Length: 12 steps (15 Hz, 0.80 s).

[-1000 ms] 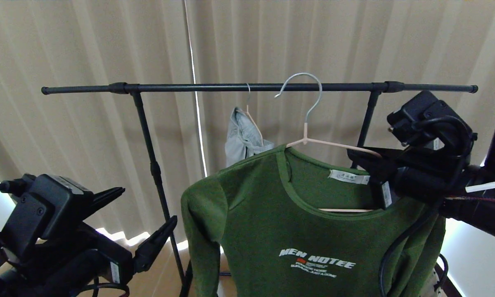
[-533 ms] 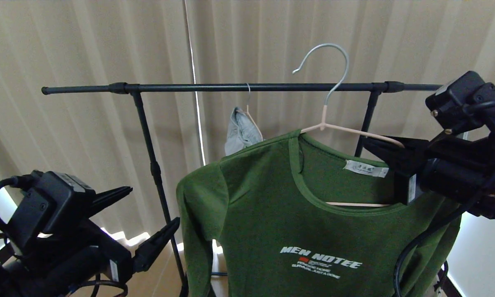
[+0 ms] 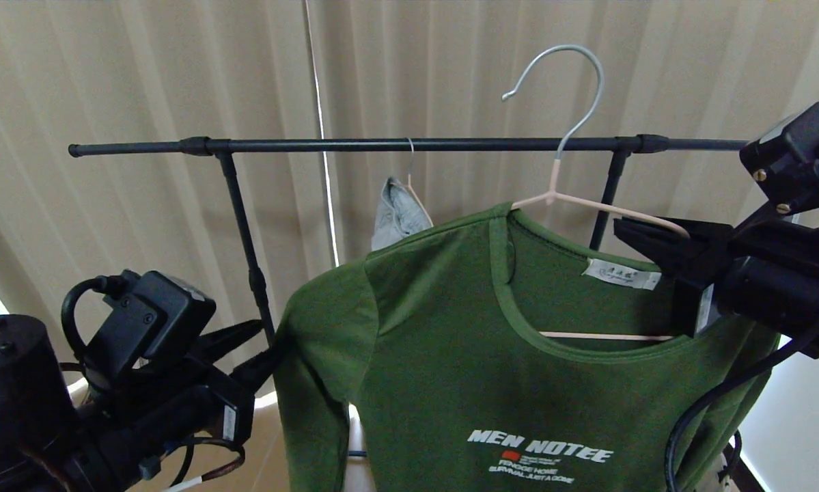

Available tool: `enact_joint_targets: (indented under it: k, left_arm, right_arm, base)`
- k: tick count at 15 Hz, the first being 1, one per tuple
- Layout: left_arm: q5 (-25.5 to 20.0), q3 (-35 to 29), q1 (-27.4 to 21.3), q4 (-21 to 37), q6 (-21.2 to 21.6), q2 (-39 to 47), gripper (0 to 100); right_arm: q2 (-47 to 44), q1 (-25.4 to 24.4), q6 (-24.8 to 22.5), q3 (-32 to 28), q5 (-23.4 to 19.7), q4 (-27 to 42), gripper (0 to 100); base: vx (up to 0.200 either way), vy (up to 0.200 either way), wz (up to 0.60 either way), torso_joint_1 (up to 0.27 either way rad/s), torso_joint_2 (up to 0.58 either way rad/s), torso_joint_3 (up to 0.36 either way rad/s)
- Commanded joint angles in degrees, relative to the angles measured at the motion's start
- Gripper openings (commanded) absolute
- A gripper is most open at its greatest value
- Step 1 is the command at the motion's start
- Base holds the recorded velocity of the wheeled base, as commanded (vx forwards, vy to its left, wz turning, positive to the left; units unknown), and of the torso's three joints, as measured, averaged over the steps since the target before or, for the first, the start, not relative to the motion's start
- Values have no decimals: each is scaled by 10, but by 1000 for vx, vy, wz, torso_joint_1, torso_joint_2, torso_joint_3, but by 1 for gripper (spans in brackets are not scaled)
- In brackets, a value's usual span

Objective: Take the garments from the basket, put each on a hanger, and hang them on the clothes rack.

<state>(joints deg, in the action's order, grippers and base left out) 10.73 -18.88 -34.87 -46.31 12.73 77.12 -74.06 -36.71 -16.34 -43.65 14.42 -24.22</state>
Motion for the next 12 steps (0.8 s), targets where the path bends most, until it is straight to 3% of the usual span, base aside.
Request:
enact_joint_targets:
  k: [1, 6, 12]
  left_arm:
    - [3, 15, 5, 0, 2, 7, 0]
    - [2, 34, 105, -1, 3, -7, 0]
    - [2, 39, 103, -1, 4, -17, 0]
  right_arm:
    - [1, 2, 0, 2, 3, 1, 0]
    - [5, 21, -1, 3, 9, 2, 0]
    - [6, 22, 0, 9, 9, 2, 0]
  base:
    - [0, 0, 0, 0, 0, 0]
    - [0, 0, 0, 0, 0, 0]
    - [0, 0, 0, 0, 0, 0]
